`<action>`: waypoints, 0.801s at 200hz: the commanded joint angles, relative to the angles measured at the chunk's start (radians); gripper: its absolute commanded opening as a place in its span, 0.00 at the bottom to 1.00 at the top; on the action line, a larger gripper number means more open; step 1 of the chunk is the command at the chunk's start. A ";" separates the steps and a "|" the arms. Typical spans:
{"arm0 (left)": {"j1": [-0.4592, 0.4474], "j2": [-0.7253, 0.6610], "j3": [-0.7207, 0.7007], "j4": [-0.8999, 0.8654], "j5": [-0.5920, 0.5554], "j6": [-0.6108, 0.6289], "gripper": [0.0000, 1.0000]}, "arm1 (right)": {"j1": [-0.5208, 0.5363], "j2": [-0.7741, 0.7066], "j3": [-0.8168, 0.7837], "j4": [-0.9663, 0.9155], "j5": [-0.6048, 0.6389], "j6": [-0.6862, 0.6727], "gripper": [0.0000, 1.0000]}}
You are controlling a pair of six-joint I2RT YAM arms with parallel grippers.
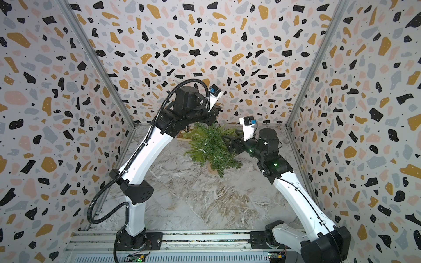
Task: Remove string lights from the small christmas tree
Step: Remove the light string from the Christmas tree.
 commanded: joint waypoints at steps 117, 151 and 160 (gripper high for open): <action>-0.079 -0.258 -0.145 -0.039 0.008 0.011 0.00 | -0.042 -0.096 -0.018 0.049 -0.202 -0.008 0.92; -0.086 -0.314 -0.186 -0.059 0.019 0.007 0.00 | -0.021 -0.125 -0.055 0.045 -0.265 -0.036 0.93; -0.086 -0.328 -0.201 -0.059 0.023 0.004 0.00 | 0.005 -0.128 -0.061 0.045 -0.268 -0.056 0.93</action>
